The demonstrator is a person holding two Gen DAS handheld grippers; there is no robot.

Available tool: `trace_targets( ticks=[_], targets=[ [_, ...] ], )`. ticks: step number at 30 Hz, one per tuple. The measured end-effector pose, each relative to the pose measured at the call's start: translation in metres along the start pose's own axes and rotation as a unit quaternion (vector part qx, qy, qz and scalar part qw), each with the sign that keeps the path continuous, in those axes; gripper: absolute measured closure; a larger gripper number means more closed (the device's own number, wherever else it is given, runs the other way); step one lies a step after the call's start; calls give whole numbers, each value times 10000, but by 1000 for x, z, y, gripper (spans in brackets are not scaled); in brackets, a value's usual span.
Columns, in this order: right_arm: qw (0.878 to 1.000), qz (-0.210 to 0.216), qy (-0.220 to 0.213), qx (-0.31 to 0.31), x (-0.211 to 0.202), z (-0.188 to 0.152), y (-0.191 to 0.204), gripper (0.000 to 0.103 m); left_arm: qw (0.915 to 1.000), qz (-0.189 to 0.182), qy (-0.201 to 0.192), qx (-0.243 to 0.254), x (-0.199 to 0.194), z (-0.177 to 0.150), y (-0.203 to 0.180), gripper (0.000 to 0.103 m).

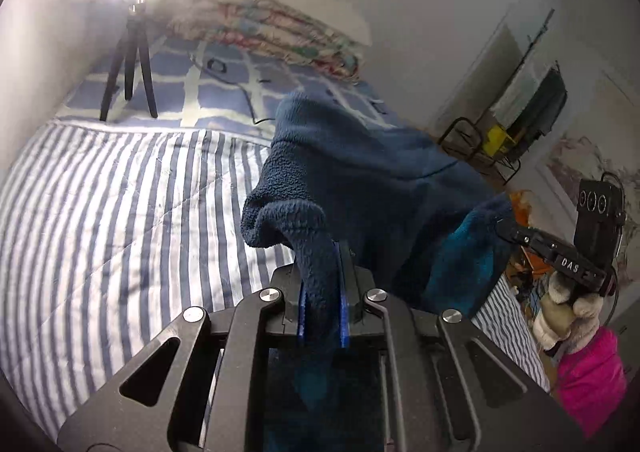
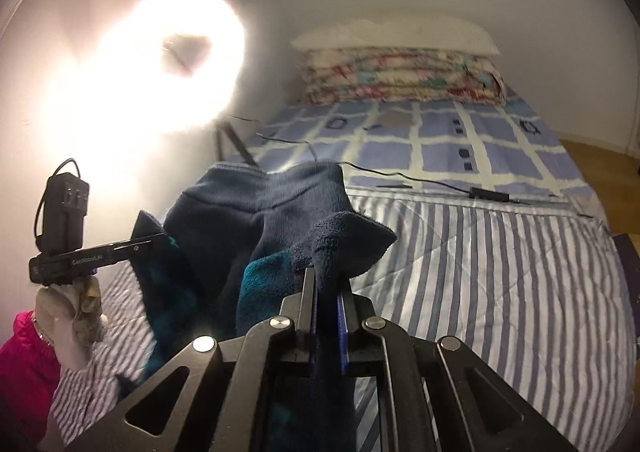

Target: Fold large clothes

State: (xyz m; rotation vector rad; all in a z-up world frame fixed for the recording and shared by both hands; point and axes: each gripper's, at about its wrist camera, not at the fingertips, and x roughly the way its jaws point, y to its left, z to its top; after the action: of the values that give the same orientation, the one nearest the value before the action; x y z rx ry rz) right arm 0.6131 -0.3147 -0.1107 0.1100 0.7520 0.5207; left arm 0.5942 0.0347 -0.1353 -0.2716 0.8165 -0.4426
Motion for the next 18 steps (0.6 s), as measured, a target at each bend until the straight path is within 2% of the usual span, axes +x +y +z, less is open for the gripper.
trace_targets(
  ticks=[5,10,18],
  targets=[
    [9998,156,-74,32,-52,-25,22,98,9999,42,-89,89,-54,-27,-21,94],
    [9998,211,-36,0,-86,-61,47,98,9998,111,-109,130,-95,-65,-37,94],
    [9997,107,199,131,-119,-121,60,98,9995,177,84,258,-121,-133,-54,94]
  ],
)
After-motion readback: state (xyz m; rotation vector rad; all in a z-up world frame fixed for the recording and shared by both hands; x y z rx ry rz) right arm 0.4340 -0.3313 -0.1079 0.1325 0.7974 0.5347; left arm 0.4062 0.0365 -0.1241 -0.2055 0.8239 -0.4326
